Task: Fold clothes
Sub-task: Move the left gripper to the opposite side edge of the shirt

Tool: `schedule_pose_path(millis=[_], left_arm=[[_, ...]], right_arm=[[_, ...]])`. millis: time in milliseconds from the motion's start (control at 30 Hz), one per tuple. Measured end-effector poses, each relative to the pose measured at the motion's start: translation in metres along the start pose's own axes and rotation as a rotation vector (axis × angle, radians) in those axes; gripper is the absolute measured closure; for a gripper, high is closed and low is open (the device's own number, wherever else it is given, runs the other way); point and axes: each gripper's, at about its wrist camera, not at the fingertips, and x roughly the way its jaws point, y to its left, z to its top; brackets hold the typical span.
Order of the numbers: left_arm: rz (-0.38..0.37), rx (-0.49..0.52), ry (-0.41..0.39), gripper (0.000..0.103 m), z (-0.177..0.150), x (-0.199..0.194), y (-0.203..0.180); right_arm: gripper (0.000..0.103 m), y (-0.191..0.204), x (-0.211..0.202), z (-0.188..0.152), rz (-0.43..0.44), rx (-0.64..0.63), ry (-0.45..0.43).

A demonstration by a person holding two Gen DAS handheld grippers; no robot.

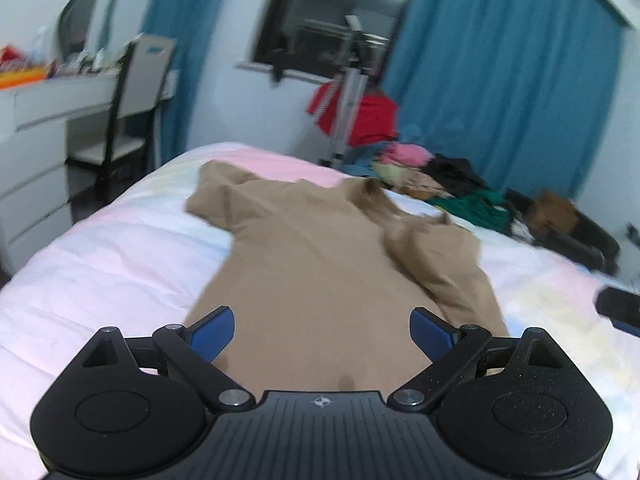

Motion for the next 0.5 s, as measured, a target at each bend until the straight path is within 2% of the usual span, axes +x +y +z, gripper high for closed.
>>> schedule_pose_path(millis=[167, 300, 500], left_arm=[[-0.007, 0.144, -0.015, 0.007, -0.017, -0.025, -0.038], [-0.022, 0.18, 0.009, 0.007, -0.031, -0.035, -0.057], [-0.021, 0.191, 0.056, 0.007, -0.051, -0.041, -0.073]], right_arm=[[0.022, -0.015, -0.053, -0.034, -0.024, 0.067, -0.027], [0.022, -0.034, -0.069, -0.043, -0.046, 0.136, -0.049], [0.022, -0.06, -0.083, -0.034, -0.051, 0.224, -0.1]])
